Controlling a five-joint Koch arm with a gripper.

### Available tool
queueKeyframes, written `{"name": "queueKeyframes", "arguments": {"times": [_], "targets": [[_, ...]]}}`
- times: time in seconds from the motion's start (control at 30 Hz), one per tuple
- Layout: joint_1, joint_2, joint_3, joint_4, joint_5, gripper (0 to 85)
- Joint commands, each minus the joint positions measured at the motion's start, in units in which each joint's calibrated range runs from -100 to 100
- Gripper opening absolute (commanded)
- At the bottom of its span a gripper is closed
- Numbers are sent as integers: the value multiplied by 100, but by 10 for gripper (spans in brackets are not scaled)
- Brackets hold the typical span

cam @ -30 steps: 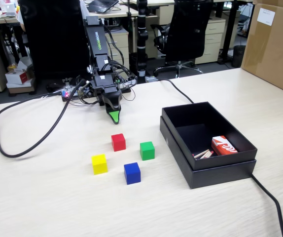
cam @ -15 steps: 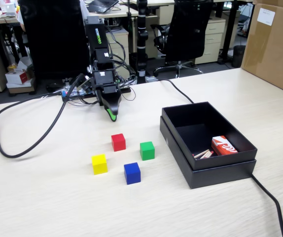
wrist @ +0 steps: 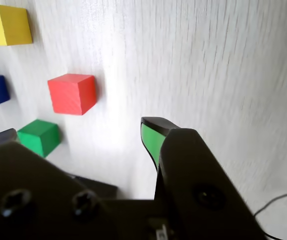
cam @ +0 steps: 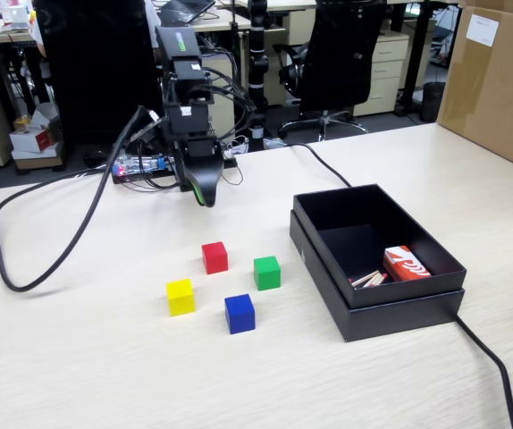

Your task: Put the red cube on top of the blue cube

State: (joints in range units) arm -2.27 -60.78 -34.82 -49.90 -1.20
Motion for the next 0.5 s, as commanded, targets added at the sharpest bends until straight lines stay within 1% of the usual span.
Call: {"name": "queueKeyframes", "arguments": {"times": [0.0,0.13,0.3,0.47], "targets": [[-63,667,744,-128,-171,476],[-151,1849,1370,-128,-298,479],[-225,2962,1987,-128,-327,477],[-210,3628,2304,-137,-352,477]]}}
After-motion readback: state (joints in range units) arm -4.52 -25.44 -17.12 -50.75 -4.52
